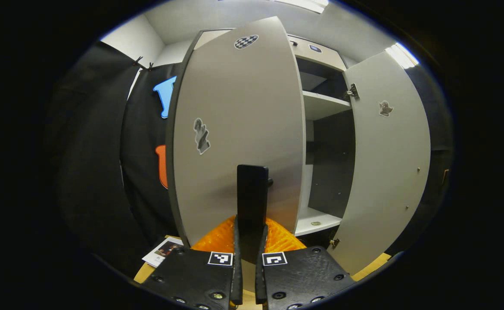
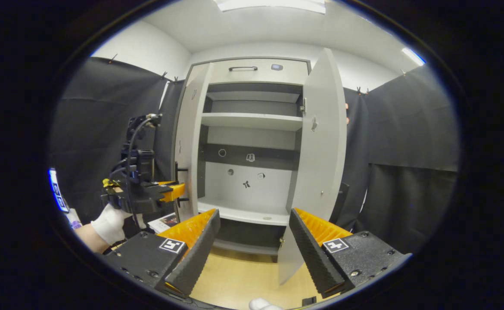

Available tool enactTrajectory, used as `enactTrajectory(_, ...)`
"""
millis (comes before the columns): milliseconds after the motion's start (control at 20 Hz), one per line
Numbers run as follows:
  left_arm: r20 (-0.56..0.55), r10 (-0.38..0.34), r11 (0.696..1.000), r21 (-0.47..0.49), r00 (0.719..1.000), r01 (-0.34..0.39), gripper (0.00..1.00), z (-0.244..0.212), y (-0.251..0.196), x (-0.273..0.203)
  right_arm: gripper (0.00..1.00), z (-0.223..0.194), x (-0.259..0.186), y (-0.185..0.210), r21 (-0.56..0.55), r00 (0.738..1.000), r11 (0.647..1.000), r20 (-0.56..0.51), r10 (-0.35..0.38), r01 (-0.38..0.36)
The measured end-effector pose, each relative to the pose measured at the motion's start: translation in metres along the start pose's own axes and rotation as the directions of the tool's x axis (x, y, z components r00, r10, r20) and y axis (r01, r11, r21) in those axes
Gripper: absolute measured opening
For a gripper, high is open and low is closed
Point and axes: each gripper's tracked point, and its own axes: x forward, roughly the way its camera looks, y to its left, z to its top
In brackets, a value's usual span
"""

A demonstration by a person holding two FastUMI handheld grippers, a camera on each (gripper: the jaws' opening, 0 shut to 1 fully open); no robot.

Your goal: Open the right door of the double-door shoe cabinet with the right hand, and open the left door with the left hand.

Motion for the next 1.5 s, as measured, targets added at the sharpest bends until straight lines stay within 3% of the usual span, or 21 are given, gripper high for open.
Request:
enactTrajectory(150, -0.001, -0.004, 1.0, 0.021, 1.0, 0.004, 0.02, -0.001, 0.011, -0.012, 0.99, -0.001, -0.003, 0.011, -0.003, 1.0, 1.0, 0.001, 0.014, -0.014)
enactTrajectory(700, 0.026, 0.04, 0.999, 0.027, 0.999, -0.041, 0.01, -0.001, 0.07, -0.048, 1.0, -0.007, -0.005, 0.051, 0.005, 0.996, 0.996, -0.014, 0.09, -0.09)
enactTrajectory(950, 0.038, 0.023, 0.999, 0.046, 0.999, -0.025, 0.01, -0.002, 0.1, -0.056, 0.99, -0.006, -0.011, 0.071, 0.009, 0.994, 0.994, -0.013, 0.111, -0.111)
enactTrajectory(1200, 0.034, 0.096, 0.992, 0.074, 0.995, -0.098, 0.0, -0.009, 0.158, -0.06, 0.99, -0.008, -0.013, 0.082, 0.01, 0.993, 0.993, -0.02, 0.114, -0.114)
enactTrajectory(1300, 0.038, 0.025, 0.999, -0.032, 0.999, -0.024, 0.0, -0.007, 0.157, -0.058, 0.99, -0.007, -0.013, 0.086, 0.001, 0.993, 0.993, -0.022, 0.115, -0.115)
enactTrajectory(1500, 0.025, 0.02, 0.996, 0.081, 0.999, -0.022, 0.0, -0.011, 0.157, -0.058, 1.0, -0.004, -0.012, 0.091, -0.013, 0.994, 0.994, -0.015, 0.113, -0.113)
